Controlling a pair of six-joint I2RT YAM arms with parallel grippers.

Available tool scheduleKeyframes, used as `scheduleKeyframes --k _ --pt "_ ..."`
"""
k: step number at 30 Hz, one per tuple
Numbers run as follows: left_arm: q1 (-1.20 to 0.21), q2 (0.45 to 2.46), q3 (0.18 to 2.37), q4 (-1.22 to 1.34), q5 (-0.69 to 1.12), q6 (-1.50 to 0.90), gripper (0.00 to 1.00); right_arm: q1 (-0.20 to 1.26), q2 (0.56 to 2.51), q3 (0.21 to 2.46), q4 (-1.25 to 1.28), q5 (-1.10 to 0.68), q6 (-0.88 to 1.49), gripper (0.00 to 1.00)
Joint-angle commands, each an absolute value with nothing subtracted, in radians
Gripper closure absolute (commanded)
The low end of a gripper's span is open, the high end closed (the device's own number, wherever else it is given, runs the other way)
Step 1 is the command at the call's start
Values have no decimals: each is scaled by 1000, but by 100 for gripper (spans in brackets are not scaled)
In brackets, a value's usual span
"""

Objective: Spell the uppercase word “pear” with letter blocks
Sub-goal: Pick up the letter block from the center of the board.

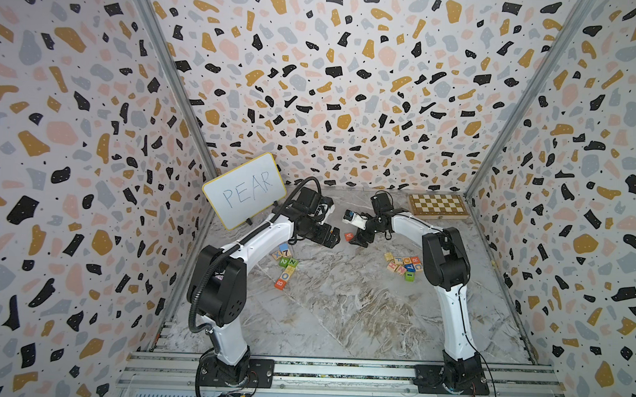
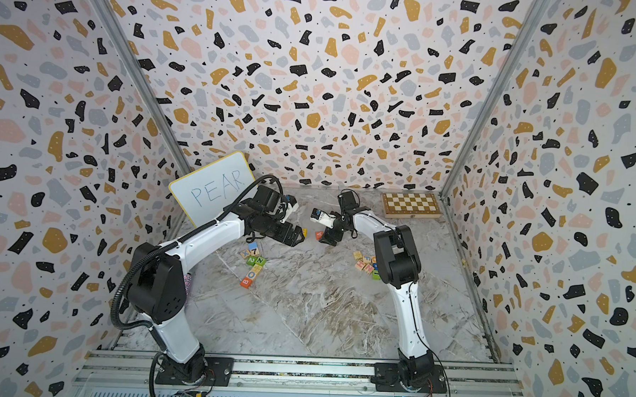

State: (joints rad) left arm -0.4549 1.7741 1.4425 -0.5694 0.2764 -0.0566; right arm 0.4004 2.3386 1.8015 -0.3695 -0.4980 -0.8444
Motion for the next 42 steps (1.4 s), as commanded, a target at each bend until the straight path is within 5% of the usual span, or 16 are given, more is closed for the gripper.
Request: scheduleKeyframes --k 1,11,21,42 --pt "-460 1755 1435 -550 280 -67 1 405 2346 1841 -418 -516 -885 16" --pt "-460 1735 1418 -553 286 -60 1 411 2400 1892 -426 -565 -886 23" --pt "-460 1715 1393 -546 280 -54 1 420 2407 1913 -474 -564 -906 50" --pt "-460 1703 1381 -562 252 -39 1 428 2396 1919 -514 -518 -931 66"
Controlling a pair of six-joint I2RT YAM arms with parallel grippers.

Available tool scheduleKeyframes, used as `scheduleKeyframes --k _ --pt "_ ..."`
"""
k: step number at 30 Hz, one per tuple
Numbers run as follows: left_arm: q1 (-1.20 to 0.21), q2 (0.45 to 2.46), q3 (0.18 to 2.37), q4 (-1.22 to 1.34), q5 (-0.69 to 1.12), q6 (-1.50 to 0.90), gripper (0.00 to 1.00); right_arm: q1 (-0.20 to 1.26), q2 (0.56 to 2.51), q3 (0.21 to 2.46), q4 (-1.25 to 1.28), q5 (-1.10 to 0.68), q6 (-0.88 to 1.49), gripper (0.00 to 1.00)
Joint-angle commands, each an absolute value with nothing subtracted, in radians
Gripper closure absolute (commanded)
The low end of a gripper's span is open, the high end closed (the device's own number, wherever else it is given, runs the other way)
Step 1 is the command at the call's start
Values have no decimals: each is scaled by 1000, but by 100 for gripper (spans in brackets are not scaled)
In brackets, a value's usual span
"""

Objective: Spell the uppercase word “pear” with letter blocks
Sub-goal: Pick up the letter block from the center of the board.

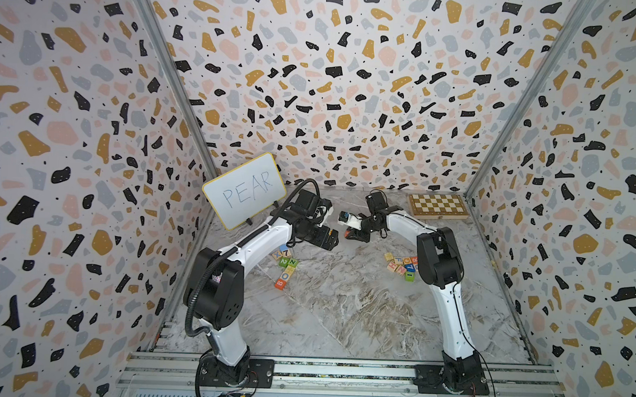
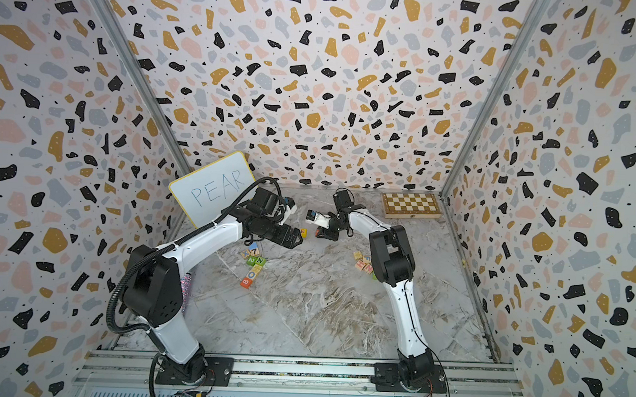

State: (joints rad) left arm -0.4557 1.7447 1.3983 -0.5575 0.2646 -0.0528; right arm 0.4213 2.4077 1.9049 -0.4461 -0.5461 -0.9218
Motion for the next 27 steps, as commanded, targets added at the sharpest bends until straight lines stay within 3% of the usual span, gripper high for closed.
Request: scheduleKeyframes --k 1,10,16,24,27 --pt "-460 1702 1380 -563 249 -40 1 427 2393 1916 -512 -522 -930 66" --pt "-459 1700 1388 -560 241 -37 1 427 2314 1887 -486 -580 -834 78" --pt "-460 1657 1360 -509 236 -46 1 430 2166 1751 -279 -575 -469 85" --pt "-459 1617 1313 -456 194 -52 1 468 2112 1680 -157 -212 205 86" --pt "-459 1620 1304 -434 199 -61 1 521 2112 1668 -144 -113 285 86"
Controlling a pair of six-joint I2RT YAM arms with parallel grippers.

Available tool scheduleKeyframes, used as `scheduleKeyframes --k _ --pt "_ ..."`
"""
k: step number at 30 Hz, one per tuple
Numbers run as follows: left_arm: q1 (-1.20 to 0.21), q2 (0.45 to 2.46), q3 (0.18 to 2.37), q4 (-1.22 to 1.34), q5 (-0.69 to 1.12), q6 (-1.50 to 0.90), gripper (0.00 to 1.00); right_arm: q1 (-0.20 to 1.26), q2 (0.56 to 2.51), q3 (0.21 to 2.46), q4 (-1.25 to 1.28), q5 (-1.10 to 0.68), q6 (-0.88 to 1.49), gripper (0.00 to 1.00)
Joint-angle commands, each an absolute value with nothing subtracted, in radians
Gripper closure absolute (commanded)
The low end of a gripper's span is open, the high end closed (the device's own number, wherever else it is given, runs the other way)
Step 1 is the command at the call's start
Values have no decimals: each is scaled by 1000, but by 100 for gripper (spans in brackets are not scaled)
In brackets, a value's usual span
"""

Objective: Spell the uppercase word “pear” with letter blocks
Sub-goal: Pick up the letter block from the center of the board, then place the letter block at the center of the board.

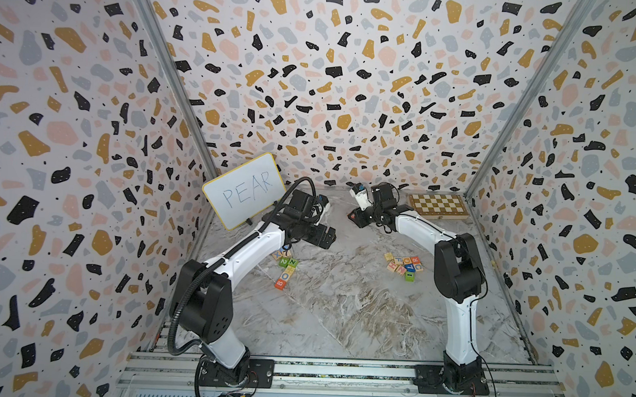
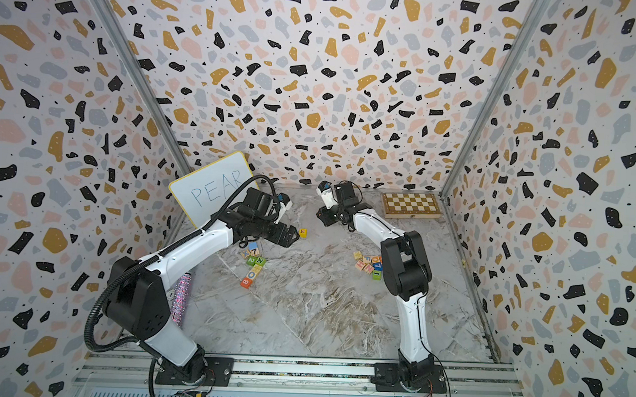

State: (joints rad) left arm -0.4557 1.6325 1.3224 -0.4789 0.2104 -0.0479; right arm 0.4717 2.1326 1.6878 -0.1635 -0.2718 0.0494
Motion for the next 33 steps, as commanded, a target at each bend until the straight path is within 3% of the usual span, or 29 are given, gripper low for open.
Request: scheduleKeyframes --k 1,14,33 --pt "-459 1621 1302 -430 202 -64 1 540 2122 1675 -148 -79 293 86" --pt "-459 1638 1311 -434 183 -76 1 566 2280 1803 -279 -36 289 86" --pt "-459 1635 1305 -439 178 -71 1 575 2322 1839 -362 31 245 86"
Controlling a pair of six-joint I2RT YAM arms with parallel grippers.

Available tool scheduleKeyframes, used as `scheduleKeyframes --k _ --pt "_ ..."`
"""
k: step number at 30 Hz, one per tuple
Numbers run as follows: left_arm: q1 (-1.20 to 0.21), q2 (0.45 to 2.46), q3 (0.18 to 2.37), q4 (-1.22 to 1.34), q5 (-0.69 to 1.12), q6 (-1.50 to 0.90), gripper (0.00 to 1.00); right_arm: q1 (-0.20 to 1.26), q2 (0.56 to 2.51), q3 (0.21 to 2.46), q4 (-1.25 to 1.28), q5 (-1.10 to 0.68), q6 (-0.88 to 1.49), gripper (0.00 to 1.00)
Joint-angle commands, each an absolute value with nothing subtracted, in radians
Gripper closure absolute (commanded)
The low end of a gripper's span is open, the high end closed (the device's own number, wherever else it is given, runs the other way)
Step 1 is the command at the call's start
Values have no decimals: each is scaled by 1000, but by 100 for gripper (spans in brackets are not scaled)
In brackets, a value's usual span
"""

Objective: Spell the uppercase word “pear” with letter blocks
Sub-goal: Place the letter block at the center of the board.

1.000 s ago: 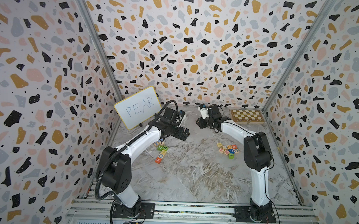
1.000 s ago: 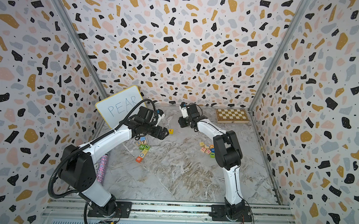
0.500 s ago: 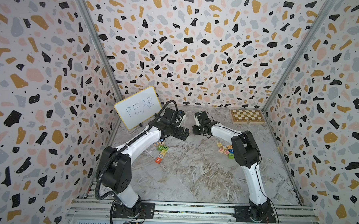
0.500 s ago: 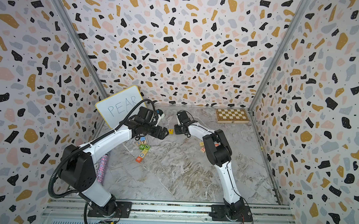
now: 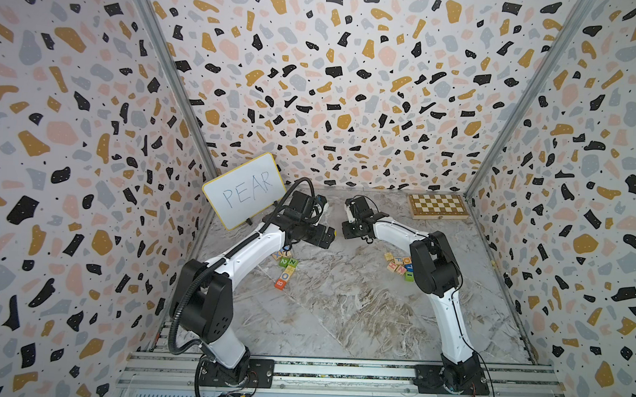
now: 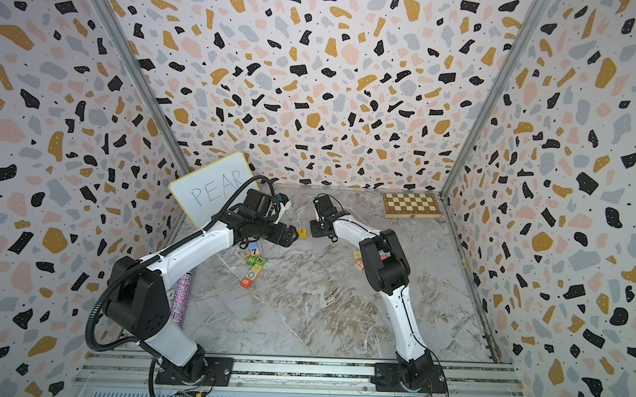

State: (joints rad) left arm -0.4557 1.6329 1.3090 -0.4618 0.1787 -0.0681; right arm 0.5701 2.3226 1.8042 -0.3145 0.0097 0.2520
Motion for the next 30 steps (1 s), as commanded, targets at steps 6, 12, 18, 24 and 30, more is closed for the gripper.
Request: scheduleKeyframes --k 6,12,18,24,30 --pt "-459 1637 1307 -441 169 -74 1 583 2336 1856 -378 33 270 86" --pt "-459 1632 1307 -445 169 -73 1 588 2331 1863 -409 41 303 86" --pt "-459 1631 1313 -447 171 -70 1 603 2312 1853 -427 61 317 87" --pt "-459 1616 1300 -446 172 -71 1 604 2313 1856 -442 77 330 87" --pt "-459 1605 1288 -441 170 -72 1 613 2287 1845 -445 72 343 87"
